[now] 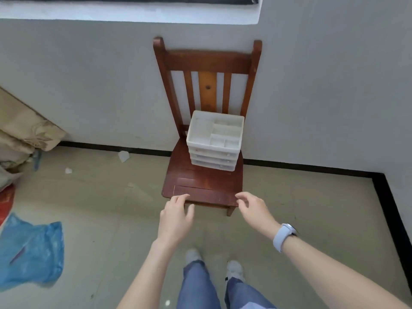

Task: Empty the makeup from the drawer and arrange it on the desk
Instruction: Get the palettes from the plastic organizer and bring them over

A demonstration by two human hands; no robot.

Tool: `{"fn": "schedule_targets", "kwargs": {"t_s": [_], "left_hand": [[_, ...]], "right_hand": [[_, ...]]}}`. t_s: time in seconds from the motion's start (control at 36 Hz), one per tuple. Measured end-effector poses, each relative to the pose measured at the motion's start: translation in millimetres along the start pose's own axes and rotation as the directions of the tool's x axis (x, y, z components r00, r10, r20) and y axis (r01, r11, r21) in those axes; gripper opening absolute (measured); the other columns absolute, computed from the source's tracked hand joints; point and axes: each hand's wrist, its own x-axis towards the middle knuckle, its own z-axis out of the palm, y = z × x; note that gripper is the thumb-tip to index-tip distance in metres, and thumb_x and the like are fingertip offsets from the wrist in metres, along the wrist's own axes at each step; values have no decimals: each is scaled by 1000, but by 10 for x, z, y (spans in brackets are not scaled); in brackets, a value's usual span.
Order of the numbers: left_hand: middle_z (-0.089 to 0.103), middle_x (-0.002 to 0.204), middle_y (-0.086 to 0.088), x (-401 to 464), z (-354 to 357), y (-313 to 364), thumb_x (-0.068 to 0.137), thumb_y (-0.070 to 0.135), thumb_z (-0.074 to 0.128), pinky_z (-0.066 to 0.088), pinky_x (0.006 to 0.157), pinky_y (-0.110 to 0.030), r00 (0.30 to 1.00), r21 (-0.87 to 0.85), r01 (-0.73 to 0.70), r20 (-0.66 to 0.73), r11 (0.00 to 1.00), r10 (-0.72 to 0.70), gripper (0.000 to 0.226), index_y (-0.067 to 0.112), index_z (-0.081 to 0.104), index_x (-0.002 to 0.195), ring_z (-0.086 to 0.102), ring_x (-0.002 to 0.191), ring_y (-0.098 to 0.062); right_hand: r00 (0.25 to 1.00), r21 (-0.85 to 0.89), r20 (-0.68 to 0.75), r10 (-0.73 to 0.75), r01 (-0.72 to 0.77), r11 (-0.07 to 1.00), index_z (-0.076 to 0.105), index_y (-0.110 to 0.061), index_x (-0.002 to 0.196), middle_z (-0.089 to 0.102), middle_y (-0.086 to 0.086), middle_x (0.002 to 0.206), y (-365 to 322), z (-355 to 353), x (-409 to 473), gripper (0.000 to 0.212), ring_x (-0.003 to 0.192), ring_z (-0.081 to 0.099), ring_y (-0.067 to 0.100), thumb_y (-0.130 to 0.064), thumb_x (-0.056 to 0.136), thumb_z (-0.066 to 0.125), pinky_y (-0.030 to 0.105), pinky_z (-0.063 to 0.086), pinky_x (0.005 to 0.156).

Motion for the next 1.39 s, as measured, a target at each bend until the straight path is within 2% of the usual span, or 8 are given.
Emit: {"fn": "schedule_targets", "kwargs": {"t_s": [0.31, 0.53, 0.81, 0.94, 1.06, 1.22, 1.33, 1.39], "left_hand": [[45, 136, -2, 1604, 53, -302, 94, 21, 48, 37, 98, -39, 984, 26, -92, 155, 995, 87, 40, 13, 48, 133, 44, 122, -22], [26, 151, -9, 2510, 229, -435, 91, 15, 50, 36, 104, -44, 960, 46, -222, 186, 974, 210, 53, 12, 35, 142, 25, 137, -27], [12, 157, -8, 2846, 525, -549, 87, 11, 53, 38, 98, -49, 919, 143, -353, 239, 925, 314, 66, 13, 26, 147, 11, 143, -33], [20, 155, -9, 2844, 555, -605, 85, 8, 56, 40, 97, -50, 918, 102, -378, 172, 920, 358, 62, 10, 35, 143, 17, 142, -33], [42, 142, -17, 2808, 597, -614, 81, 5, 63, 39, 96, -52, 915, 116, -404, 58, 908, 399, 48, 4, 53, 128, 34, 133, -38], [63, 113, -9, 2809, 745, -615, 77, 9, 69, 39, 85, -46, 821, 254, -559, 36, 789, 570, 35, 11, 65, 112, 55, 107, -32], [69, 84, -2, 2896, 858, -632, 74, 5, 75, 35, 78, -39, 791, 284, -589, 11, 757, 611, 16, 14, 73, 88, 62, 83, -26], [69, 79, -2, 2932, 893, -643, 72, 2, 76, 37, 75, -38, 780, 300, -601, 16, 741, 626, 17, 14, 73, 84, 61, 76, -25]], "right_hand": [[932, 452, -18, 362, -315, 835, 56, -7, 117, 64, 2, 94, -239, 570, 1611, 26, 83, 59, 14, -11, 95, 42, 30, 49, 77], [770, 862, 258, 584, -456, 220, 49, -11, 123, 63, 6, 105, -265, 879, 2507, 30, 100, 60, 19, -4, 96, 39, 29, 50, 78], [743, 917, 399, 537, -319, -240, 51, -7, 108, 63, 12, 105, -231, 1006, 2999, 26, 108, 55, 27, 4, 93, 32, 35, 48, 79], [756, 915, 404, 515, -330, -234, 55, -9, 99, 63, 11, 111, -172, 1063, 2944, 24, 111, 55, 28, 3, 93, 36, 37, 47, 83], [744, 913, 405, 531, -355, -199, 51, -10, 117, 61, 10, 116, -111, 1137, 2791, 29, 107, 56, 26, 1, 94, 37, 35, 49, 82], [731, 893, 432, 529, -430, -135, 49, -13, 118, 62, 10, 115, -10, 1188, 2545, 27, 105, 59, 23, -1, 95, 39, 35, 50, 83], [748, 883, 414, 519, -468, -30, 54, -14, 113, 64, 7, 111, 24, 1116, 2452, 23, 104, 60, 22, -4, 95, 43, 34, 51, 81], [753, 849, 355, 554, -508, 145, 55, -12, 116, 66, 6, 107, 5, 1065, 2414, 25, 99, 63, 20, -6, 95, 44, 31, 53, 79]]}}
